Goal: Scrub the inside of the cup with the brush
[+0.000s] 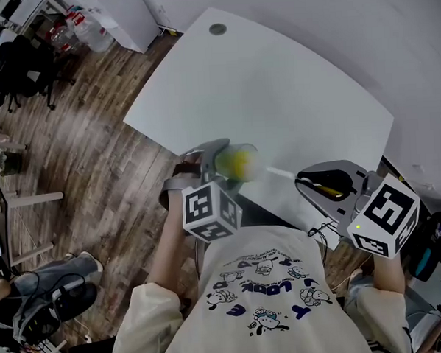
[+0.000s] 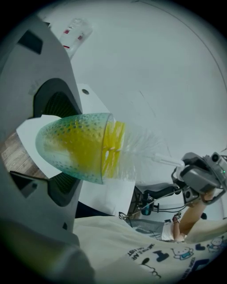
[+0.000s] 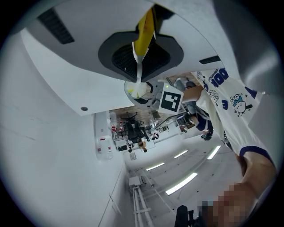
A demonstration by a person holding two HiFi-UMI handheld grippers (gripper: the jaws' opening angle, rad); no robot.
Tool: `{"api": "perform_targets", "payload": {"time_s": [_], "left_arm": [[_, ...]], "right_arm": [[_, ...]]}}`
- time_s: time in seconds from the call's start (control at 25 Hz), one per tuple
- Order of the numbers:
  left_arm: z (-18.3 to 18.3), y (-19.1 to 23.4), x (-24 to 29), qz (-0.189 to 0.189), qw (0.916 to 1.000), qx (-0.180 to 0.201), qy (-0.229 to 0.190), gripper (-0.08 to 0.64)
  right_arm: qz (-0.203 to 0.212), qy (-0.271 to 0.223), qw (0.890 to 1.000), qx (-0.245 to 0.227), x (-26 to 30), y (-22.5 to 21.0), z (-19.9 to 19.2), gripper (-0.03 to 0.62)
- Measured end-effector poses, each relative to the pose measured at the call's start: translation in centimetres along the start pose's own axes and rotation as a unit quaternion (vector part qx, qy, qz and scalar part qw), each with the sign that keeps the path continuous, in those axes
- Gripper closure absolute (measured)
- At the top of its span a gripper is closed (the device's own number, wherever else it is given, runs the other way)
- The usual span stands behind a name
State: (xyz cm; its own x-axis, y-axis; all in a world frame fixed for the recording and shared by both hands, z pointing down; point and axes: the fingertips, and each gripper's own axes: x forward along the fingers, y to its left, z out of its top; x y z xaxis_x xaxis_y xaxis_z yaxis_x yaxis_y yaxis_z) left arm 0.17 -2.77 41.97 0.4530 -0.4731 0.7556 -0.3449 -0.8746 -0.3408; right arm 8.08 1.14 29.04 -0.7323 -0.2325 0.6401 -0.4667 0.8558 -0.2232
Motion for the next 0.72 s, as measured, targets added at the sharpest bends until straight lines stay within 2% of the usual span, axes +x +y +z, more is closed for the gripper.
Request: {"api": "perform_targets", "payload": {"time_s": [0.36,0.72], "left_arm": [[1.3,-0.7,-0.2,-0.001,0.9997,0.018,-0.016,0.189],[0.0,-0.6,0.7,-0.010,0.9999,-0.002,-0.006,0.189]], "right_arm": [[0.000,0.006,1.000,0.008,0.4,-0.2,-0.4,0.549],[0.000,0.005,1.000,0.004,0.0,-0.3,-0.5,0.549]]}}
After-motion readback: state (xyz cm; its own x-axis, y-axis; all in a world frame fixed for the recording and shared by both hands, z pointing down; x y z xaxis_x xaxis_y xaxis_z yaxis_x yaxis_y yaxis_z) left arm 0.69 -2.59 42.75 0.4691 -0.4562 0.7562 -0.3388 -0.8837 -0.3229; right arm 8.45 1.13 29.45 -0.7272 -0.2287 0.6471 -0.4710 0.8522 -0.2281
